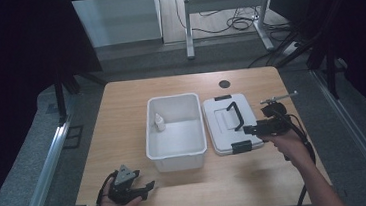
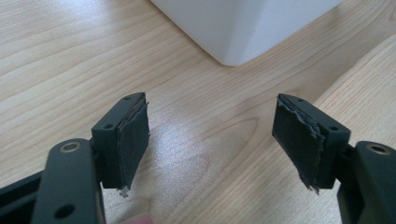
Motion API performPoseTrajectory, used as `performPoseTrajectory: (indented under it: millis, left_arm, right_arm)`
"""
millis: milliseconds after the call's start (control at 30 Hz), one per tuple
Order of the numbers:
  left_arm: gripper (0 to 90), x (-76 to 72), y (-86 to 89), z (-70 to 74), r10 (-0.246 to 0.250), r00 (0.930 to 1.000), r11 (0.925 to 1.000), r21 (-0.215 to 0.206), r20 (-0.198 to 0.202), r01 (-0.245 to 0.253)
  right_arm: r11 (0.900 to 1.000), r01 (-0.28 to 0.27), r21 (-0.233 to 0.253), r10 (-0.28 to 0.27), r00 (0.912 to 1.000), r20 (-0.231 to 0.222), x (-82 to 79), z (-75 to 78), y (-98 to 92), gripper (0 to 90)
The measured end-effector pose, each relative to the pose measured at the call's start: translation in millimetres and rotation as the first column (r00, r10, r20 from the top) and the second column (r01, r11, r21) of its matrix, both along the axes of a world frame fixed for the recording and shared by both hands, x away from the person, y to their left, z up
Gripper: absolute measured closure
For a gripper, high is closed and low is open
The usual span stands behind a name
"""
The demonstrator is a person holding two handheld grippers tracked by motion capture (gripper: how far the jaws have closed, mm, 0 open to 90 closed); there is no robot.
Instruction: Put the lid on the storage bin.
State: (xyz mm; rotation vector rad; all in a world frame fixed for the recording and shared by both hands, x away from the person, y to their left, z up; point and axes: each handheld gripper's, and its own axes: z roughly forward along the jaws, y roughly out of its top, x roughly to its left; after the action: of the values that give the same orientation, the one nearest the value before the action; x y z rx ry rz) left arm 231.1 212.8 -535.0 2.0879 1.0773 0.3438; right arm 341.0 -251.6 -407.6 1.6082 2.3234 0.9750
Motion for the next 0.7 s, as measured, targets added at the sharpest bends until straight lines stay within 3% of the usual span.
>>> performPoseTrajectory:
  millis: [367, 433, 700]
  left_arm:
    - [27.4, 0.1, -1.1, -0.9, -0.003, 1.0000, 1.0000, 0.000, -0.004, 0.003]
    - [27.4, 0.1, -1.4, -1.2, -0.004, 1.0000, 1.0000, 0.003, -0.003, 0.004]
    - [27.4, 0.1, -3.0, -2.1, -0.002, 1.0000, 0.9998, 0.021, -0.001, 0.002]
  right_arm:
    - [0.998, 0.042, -0.056, -0.044, 0.9982, -0.041, 30.6, 3.8, 11.4, 37.0]
    - [0.995, 0.049, -0.085, -0.055, 0.9964, -0.065, 39.5, 3.3, 16.7, 37.1]
    - [0.995, 0.042, -0.090, -0.052, 0.9918, -0.117, 59.0, 8.1, 25.0, 39.0]
